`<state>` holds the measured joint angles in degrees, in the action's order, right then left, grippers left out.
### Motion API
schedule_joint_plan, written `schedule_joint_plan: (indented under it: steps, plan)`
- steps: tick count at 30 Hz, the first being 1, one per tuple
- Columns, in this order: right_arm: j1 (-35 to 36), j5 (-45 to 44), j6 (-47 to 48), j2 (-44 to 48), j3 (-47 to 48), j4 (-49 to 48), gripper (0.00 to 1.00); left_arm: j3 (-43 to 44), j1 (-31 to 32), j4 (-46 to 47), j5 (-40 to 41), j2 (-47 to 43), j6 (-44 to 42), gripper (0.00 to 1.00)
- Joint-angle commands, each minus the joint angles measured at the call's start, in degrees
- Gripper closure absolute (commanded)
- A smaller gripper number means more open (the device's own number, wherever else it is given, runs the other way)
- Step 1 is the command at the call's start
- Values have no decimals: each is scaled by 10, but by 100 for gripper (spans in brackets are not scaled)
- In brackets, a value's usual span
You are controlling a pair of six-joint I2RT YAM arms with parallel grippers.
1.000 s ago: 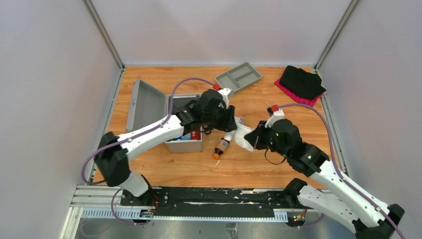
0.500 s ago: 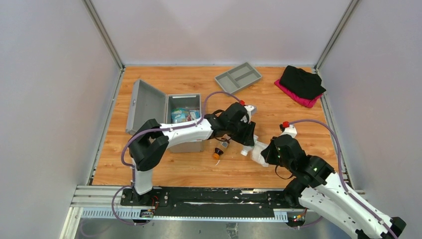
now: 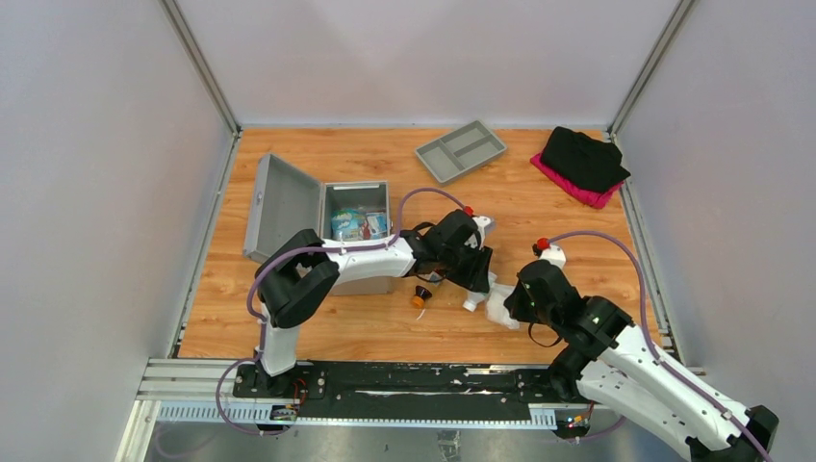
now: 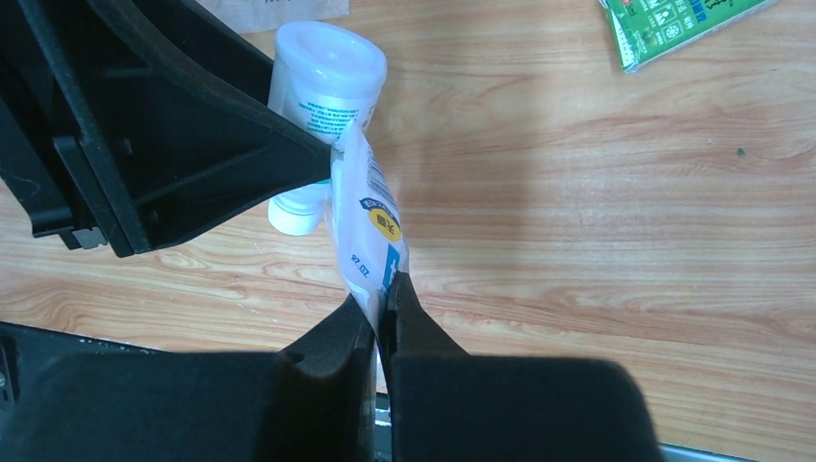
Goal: Organize the medicine kit
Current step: Place the pill bottle at the center of the board, then pick up the medical item at the center of the board.
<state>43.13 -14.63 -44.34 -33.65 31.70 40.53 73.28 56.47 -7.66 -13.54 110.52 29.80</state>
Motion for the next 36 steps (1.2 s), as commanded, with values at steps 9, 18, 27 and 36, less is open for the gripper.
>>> schedule_joint_plan:
  steps: [9,18,27,36]
  plan:
    - [0,-26,-7,-5,0,7,100,-36,-11,-79,94,33,-33,41]
    - [0,-36,1,5,9,12,100,-34,-11,-89,111,4,-35,29]
    - [0,-70,35,22,57,20,100,29,-11,-139,134,-72,-60,17]
    - [-1,-19,89,8,97,-85,100,60,-17,-202,280,-218,-97,12]
